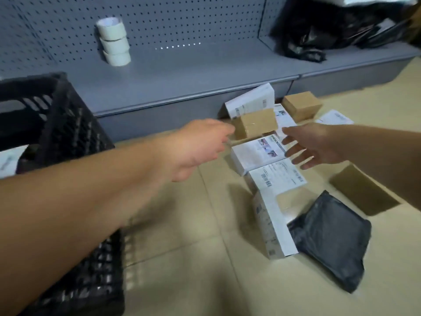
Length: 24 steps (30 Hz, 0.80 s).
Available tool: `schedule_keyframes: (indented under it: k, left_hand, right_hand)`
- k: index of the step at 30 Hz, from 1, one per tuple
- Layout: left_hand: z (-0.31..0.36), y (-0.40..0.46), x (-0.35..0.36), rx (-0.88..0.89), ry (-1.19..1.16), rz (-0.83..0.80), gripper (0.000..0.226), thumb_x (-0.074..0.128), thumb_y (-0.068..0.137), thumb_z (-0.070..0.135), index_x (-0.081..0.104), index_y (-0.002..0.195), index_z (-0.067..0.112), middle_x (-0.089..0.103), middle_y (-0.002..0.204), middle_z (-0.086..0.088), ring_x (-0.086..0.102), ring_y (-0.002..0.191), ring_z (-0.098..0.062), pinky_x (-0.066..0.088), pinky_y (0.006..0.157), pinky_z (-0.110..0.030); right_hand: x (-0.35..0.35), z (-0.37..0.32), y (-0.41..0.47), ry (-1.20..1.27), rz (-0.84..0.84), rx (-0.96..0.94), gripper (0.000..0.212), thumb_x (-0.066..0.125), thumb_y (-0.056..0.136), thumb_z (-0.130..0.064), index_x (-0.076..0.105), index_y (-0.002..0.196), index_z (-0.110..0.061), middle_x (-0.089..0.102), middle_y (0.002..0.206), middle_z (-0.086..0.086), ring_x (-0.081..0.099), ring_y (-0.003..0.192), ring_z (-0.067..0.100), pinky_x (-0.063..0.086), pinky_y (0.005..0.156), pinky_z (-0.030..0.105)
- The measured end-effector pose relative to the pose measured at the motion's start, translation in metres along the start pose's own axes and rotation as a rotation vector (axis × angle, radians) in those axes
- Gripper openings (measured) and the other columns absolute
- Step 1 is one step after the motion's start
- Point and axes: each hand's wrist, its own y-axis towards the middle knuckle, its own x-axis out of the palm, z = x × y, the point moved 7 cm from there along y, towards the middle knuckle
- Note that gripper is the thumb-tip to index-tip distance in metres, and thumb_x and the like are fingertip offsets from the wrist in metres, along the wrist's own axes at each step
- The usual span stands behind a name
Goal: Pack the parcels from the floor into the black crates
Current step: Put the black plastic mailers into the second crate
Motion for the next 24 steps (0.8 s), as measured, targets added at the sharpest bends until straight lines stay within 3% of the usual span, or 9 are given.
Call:
schedule_keyframes:
  k: [5, 8, 10, 13, 15, 17, 20, 24]
  left_hand:
    - [-0.013, 0.005, 0.115, -0.102, -0.051, -0.162, 0.012, 0.061, 0.096, 0.033, 0.064, 0.089, 0.024, 0.066, 0.103, -0.001, 0.069, 0.102, -0.024, 0.049, 0.105, -0.046]
    - [-0.028, 0.005, 0.169, -0.189, -0.054, -0.22, 0.025, 0.06, 0.088, 0.043, 0.068, 0.098, 0.022, 0.071, 0.115, -0.005, 0.068, 0.114, -0.032, 0.051, 0.105, -0.048]
    - [-0.042, 0.004, 0.196, -0.283, -0.105, -0.253, 0.035, 0.06, 0.08, 0.045, 0.068, 0.104, 0.021, 0.072, 0.11, -0.005, 0.069, 0.104, -0.028, 0.05, 0.104, -0.042]
    - [-0.068, -0.001, 0.237, -0.4, -0.196, -0.343, 0.016, 0.058, 0.091, 0.034, 0.057, 0.081, 0.021, 0.057, 0.077, -0.001, 0.055, 0.073, -0.021, 0.045, 0.082, -0.032]
    - [-0.09, -0.012, 0.259, -0.5, -0.223, -0.384, 0.022, 0.054, 0.099, 0.032, 0.052, 0.08, 0.022, 0.052, 0.078, 0.0, 0.052, 0.074, -0.019, 0.048, 0.074, -0.029]
    - [-0.114, -0.024, 0.277, -0.596, -0.239, -0.393, 0.019, 0.053, 0.1, 0.037, 0.06, 0.089, 0.023, 0.061, 0.084, 0.0, 0.06, 0.082, -0.019, 0.055, 0.077, -0.026]
    - [-0.143, -0.033, 0.294, -0.632, -0.17, -0.37, 0.043, 0.044, 0.105, 0.036, 0.058, 0.134, 0.007, 0.065, 0.107, -0.011, 0.057, 0.096, -0.023, 0.053, 0.096, -0.038]
    - [-0.171, -0.038, 0.301, -0.726, -0.253, -0.234, 0.056, 0.041, 0.104, 0.046, 0.053, 0.14, 0.004, 0.052, 0.08, 0.001, 0.054, 0.073, -0.016, 0.049, 0.082, -0.036]
  right_hand:
    - [-0.031, 0.074, 0.021, -0.093, 0.036, 0.139, 0.054, 0.043, 0.099, -0.06, 0.057, 0.119, -0.012, 0.059, 0.101, 0.012, 0.051, 0.079, 0.026, 0.049, 0.072, 0.038]
    - [-0.039, 0.105, 0.03, -0.131, 0.042, 0.195, 0.055, 0.046, 0.097, -0.06, 0.057, 0.12, -0.01, 0.057, 0.099, 0.011, 0.047, 0.072, 0.024, 0.044, 0.067, 0.035]
    - [-0.041, 0.121, 0.034, -0.159, 0.036, 0.219, 0.056, 0.048, 0.097, -0.059, 0.057, 0.12, -0.009, 0.056, 0.097, 0.011, 0.045, 0.071, 0.023, 0.04, 0.063, 0.033]
    - [-0.045, 0.14, 0.038, -0.228, 0.048, 0.231, 0.055, 0.048, 0.097, -0.059, 0.056, 0.12, -0.01, 0.054, 0.096, 0.01, 0.044, 0.077, 0.024, 0.041, 0.068, 0.035]
    - [-0.047, 0.149, 0.039, -0.27, 0.045, 0.23, 0.053, 0.047, 0.098, -0.059, 0.055, 0.119, -0.011, 0.053, 0.098, 0.009, 0.043, 0.081, 0.024, 0.041, 0.074, 0.036]
    - [-0.049, 0.158, 0.041, -0.29, 0.035, 0.232, 0.053, 0.045, 0.099, -0.058, 0.055, 0.12, -0.011, 0.054, 0.101, 0.01, 0.044, 0.084, 0.025, 0.042, 0.078, 0.037]
    - [-0.048, 0.168, 0.043, -0.308, 0.006, 0.248, 0.056, 0.043, 0.1, -0.057, 0.055, 0.121, -0.007, 0.056, 0.104, 0.012, 0.047, 0.084, 0.026, 0.043, 0.078, 0.037]
    - [-0.045, 0.178, 0.049, -0.306, -0.035, 0.285, 0.058, 0.042, 0.1, -0.058, 0.055, 0.123, -0.007, 0.057, 0.105, 0.013, 0.049, 0.078, 0.026, 0.043, 0.077, 0.038]
